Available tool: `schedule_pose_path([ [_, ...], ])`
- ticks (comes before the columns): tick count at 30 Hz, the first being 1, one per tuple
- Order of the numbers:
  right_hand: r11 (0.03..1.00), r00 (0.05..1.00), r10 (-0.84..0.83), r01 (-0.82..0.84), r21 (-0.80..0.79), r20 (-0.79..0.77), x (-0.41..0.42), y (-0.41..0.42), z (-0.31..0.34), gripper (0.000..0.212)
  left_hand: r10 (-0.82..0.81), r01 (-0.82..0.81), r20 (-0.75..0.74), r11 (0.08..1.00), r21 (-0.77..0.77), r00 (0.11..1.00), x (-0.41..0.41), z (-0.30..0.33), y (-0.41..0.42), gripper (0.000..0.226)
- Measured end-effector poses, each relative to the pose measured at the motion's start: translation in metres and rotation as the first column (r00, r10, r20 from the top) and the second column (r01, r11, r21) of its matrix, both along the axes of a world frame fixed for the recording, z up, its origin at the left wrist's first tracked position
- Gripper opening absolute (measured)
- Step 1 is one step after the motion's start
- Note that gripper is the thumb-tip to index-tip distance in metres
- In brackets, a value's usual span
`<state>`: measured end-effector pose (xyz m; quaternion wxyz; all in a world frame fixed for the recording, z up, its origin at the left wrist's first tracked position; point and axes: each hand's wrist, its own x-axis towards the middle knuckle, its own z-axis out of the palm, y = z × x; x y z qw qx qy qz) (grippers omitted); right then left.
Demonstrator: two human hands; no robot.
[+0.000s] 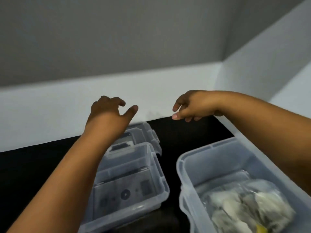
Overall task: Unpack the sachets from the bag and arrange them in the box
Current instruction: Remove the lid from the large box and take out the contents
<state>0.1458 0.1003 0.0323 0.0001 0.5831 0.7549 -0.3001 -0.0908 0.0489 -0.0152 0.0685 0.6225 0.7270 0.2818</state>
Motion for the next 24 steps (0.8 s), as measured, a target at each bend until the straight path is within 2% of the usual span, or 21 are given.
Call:
schedule_pose_path([
  [6, 0.999, 0.995, 0.037, -0.036, 0.018, -0.095, 0.108, -0.073, 0.021, 0.028, -0.303, 0.296, 0.103, 0.952, 0.080, 0.947, 0.131, 0.015, -0.050, 0.043],
  [9, 0.997, 0.992, 0.060, -0.064, -0.031, -0.111, 0.154, -0.087, 0.006, 0.026, -0.398, 0.389, 0.116, 0.917, 0.090, 0.910, 0.181, 0.008, -0.068, 0.037],
  [11, 0.992, 0.992, 0.084, -0.092, -0.086, -0.091, 0.178, -0.091, -0.013, 0.024, -0.453, 0.451, 0.100, 0.891, 0.043, 0.886, 0.209, -0.004, -0.074, 0.030],
  [13, 0.980, 0.991, 0.135, -0.135, -0.149, -0.010, 0.193, -0.090, -0.037, 0.024, -0.491, 0.497, 0.082, 0.863, -0.091, 0.868, 0.229, -0.021, -0.073, 0.027],
  [15, 0.959, 0.977, 0.192, -0.167, -0.230, 0.091, 0.200, -0.086, -0.063, 0.027, -0.524, 0.501, 0.021, 0.800, -0.330, 0.851, 0.245, -0.043, -0.067, 0.035],
  [17, 0.940, 0.953, 0.251, -0.197, -0.277, 0.173, 0.199, -0.082, -0.086, 0.036, -0.584, 0.432, -0.079, 0.677, -0.596, 0.808, 0.253, -0.065, -0.058, 0.047],
  [19, 0.916, 0.891, 0.345, -0.252, -0.311, 0.293, 0.193, -0.077, -0.103, 0.051, -0.628, 0.314, -0.124, 0.539, -0.782, 0.768, 0.258, -0.084, -0.049, 0.061],
  [21, 0.893, 0.788, 0.430, -0.299, -0.337, 0.441, 0.188, -0.074, -0.111, 0.066, -0.656, 0.191, -0.163, 0.433, -0.881, 0.737, 0.261, -0.098, -0.042, 0.073],
  [24, 0.881, 0.739, 0.449, -0.275, -0.384, 0.502, 0.185, -0.069, -0.123, 0.073, -0.676, 0.091, -0.194, 0.362, -0.928, 0.711, 0.264, -0.110, -0.042, 0.077],
])
